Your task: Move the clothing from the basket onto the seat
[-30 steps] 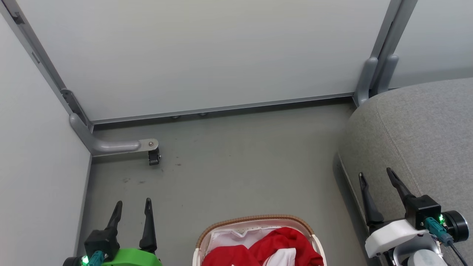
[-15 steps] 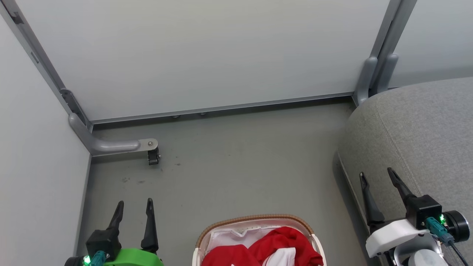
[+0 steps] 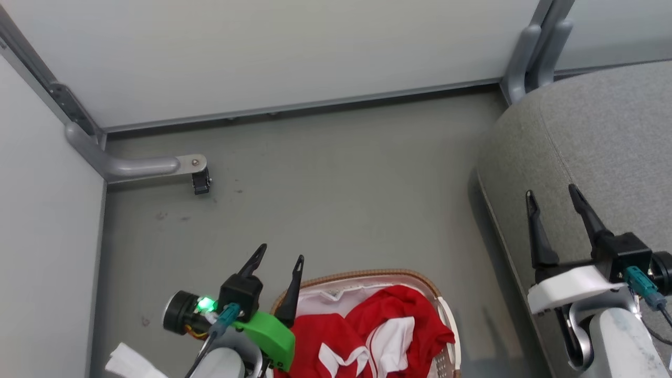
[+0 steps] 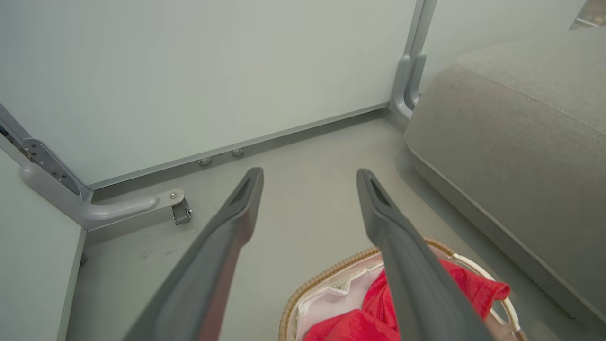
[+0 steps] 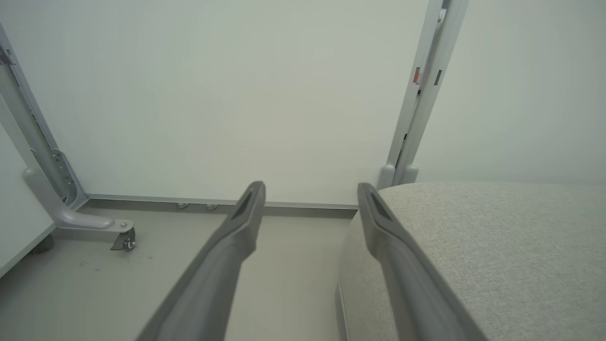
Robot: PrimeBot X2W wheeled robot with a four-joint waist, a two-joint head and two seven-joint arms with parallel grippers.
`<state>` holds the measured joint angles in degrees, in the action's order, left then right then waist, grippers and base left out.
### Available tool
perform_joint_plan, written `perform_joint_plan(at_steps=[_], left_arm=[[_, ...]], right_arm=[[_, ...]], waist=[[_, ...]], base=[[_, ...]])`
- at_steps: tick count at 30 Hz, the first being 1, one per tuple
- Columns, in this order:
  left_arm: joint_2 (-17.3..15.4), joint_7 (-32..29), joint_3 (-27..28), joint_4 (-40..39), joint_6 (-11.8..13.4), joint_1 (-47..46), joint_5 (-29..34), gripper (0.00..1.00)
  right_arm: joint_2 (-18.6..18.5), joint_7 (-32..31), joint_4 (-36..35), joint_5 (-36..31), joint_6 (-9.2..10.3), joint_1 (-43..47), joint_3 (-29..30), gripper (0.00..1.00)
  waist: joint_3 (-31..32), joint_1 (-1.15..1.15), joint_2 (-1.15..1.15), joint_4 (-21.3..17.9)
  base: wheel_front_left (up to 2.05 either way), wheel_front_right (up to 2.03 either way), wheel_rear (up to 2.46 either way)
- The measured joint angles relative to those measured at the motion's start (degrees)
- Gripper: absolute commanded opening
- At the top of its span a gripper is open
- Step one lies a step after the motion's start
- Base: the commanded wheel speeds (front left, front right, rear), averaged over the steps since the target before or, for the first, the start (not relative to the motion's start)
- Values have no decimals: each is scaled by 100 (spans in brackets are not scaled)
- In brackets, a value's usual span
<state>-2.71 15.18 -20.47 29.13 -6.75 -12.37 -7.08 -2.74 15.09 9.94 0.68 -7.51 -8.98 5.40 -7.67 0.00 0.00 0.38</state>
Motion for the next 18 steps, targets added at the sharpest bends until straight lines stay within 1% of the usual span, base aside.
perform_joint_plan(at_steps=[5,9,12,15,18], left_arm=[[0,-1,-684,1094,-41,-811,182,100],[2,-2,-1149,1963,-62,-1474,335,100],[2,-64,-1584,2498,-64,-1833,308,100],[5,-252,-1829,2986,-66,-2139,51,100],[-53,-361,-2127,3364,-66,-2379,-5,100]], right_arm=[[-3,1,-49,98,0,-435,34,100],[-3,1,-98,201,0,-775,-56,100],[-7,1,-138,301,0,-989,-125,100],[-7,0,-200,388,-1,-1210,-255,100],[-9,0,-224,491,-1,-1337,-371,100]], waist=[[-568,0,0,-108],[-1089,0,0,-226],[-1479,1,0,-334],[-1889,1,0,-470],[-2250,1,0,-617]], base=[[0,0,0],[0,0,0],[0,0,0],[0,0,0],[0,0,0]])
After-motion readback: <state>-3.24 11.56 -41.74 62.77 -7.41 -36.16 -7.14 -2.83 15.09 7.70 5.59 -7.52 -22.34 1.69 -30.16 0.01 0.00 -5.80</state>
